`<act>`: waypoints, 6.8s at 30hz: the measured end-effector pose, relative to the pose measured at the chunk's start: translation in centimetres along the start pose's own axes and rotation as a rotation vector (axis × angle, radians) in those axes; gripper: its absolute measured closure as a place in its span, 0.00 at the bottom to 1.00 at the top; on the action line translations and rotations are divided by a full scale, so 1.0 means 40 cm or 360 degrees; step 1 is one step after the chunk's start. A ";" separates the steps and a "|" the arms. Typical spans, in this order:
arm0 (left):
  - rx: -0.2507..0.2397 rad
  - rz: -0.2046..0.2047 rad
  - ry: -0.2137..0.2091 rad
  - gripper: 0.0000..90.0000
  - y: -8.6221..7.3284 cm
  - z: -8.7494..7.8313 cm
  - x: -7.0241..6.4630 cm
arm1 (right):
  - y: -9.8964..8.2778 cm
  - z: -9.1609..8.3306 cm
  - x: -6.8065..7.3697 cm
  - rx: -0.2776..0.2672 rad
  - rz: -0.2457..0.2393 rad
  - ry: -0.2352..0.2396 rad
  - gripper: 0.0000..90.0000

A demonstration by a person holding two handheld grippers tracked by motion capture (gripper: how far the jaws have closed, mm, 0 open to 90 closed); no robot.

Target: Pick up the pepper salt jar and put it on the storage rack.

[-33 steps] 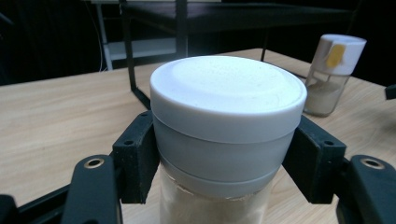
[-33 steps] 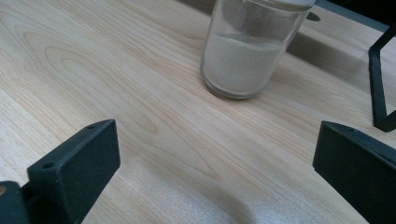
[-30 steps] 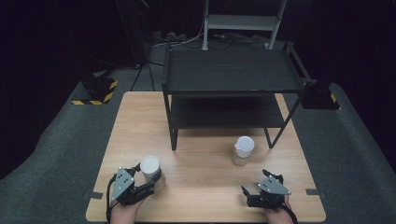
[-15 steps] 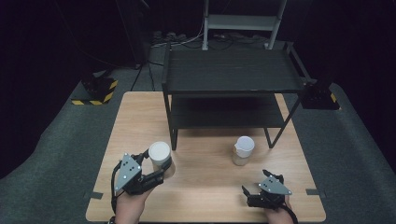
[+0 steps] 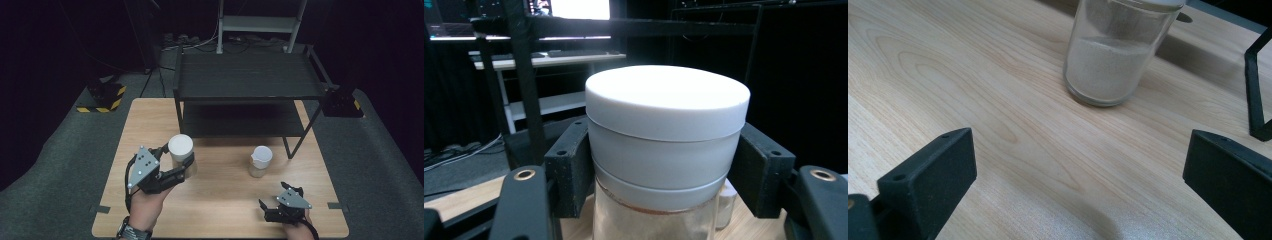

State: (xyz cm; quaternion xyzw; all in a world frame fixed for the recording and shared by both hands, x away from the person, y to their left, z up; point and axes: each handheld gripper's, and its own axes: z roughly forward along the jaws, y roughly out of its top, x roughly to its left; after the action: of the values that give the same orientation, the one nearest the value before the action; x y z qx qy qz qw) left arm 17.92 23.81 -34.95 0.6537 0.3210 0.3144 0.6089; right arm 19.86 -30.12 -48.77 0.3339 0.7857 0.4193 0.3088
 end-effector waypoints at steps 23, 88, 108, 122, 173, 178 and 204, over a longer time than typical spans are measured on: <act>-0.0133 0.0020 0.0011 0.38 0.166 0.083 0.010 | -0.003 -0.001 -0.006 -0.0008 0.0030 0.0010 0.00; -0.0262 0.0073 0.0181 0.38 0.338 0.407 0.024 | -0.012 -0.006 -0.019 -0.0039 0.0073 0.0036 0.00; -0.0254 0.0073 0.0209 0.37 0.327 0.433 0.026 | -0.014 -0.006 -0.021 -0.0044 0.0077 0.0044 0.00; -0.0260 0.0088 0.0209 0.37 0.323 0.431 0.020 | -0.014 -0.006 -0.020 -0.0044 0.0073 0.0041 0.00; -0.0197 0.0094 0.0152 0.00 0.155 0.167 -0.001 | -0.017 -0.007 -0.016 -0.0055 0.0049 0.0034 0.00; -0.0157 0.0081 0.0140 0.00 0.124 0.147 -0.003 | -0.016 -0.007 -0.014 -0.0052 0.0047 0.0031 0.00; 0.0038 0.0055 0.0141 0.00 -0.103 0.048 -0.001 | -0.012 -0.006 -0.008 -0.0041 0.0029 0.0018 0.00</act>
State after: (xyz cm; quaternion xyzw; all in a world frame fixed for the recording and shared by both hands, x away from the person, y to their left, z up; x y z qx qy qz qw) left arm 19.28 22.84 -39.16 0.6517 0.3400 0.3498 0.5807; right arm 19.74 -30.68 -49.03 0.3346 0.7789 0.4341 0.3049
